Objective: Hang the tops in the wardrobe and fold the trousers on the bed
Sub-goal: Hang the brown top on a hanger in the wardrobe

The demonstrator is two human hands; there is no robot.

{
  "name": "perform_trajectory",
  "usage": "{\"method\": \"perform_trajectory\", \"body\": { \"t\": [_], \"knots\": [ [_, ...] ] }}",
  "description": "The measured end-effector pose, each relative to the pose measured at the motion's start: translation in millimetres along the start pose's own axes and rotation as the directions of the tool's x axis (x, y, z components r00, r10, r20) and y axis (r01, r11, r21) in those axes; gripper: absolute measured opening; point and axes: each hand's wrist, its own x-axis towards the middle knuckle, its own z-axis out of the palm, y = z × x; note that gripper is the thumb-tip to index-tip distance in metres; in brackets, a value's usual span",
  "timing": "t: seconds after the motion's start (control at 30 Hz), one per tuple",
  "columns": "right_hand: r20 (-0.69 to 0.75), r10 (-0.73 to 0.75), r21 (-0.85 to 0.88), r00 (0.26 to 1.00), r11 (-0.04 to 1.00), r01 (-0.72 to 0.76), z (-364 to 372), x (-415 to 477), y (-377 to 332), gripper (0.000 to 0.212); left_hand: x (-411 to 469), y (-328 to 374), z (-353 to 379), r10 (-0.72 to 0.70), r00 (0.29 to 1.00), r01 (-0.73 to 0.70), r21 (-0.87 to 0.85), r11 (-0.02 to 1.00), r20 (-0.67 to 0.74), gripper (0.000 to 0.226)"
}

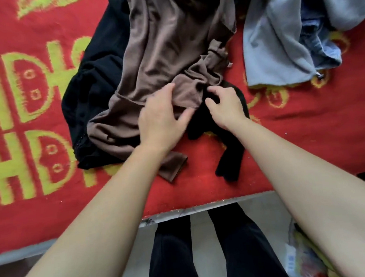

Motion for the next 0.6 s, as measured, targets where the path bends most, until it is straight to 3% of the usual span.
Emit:
{"method": "perform_trajectory", "body": {
  "t": [0.07,0.13,0.2,0.33,0.5,0.6],
  "knots": [
    [0.039,-0.064,-0.078,0.997,0.995,0.067,-1,-7,9,0.038,-4,10,23,-0.132,0.977,0.109,0.138,0.984,0.165,0.086],
    [0.050,-0.077,-0.082,0.996,0.993,0.081,-3,-13,17,0.041,-7,9,35,-0.158,0.976,0.119,0.249,0.961,0.147,0.057],
    [0.001,-0.063,-0.041,0.998,0.997,0.063,-5,-19,20,0.054,-7,5,36,-0.140,0.984,0.108,0.253,0.962,0.113,0.035],
    [-0.156,-0.128,-0.075,0.979,0.990,0.118,-9,-29,14,0.086,-24,-17,21,-0.103,0.993,0.093,0.163,0.982,0.059,0.036],
    [0.037,-0.152,-0.204,0.988,0.966,0.156,-3,-44,0,0.041,-58,-52,-14,-0.302,0.951,0.307,-0.095,0.947,0.071,0.037],
    [0.026,-0.170,-0.202,0.985,0.964,0.172,-3,-70,-14,0.027,-71,-53,-35,-0.444,0.894,0.445,-0.245,0.861,0.065,0.056]
  ]
}}
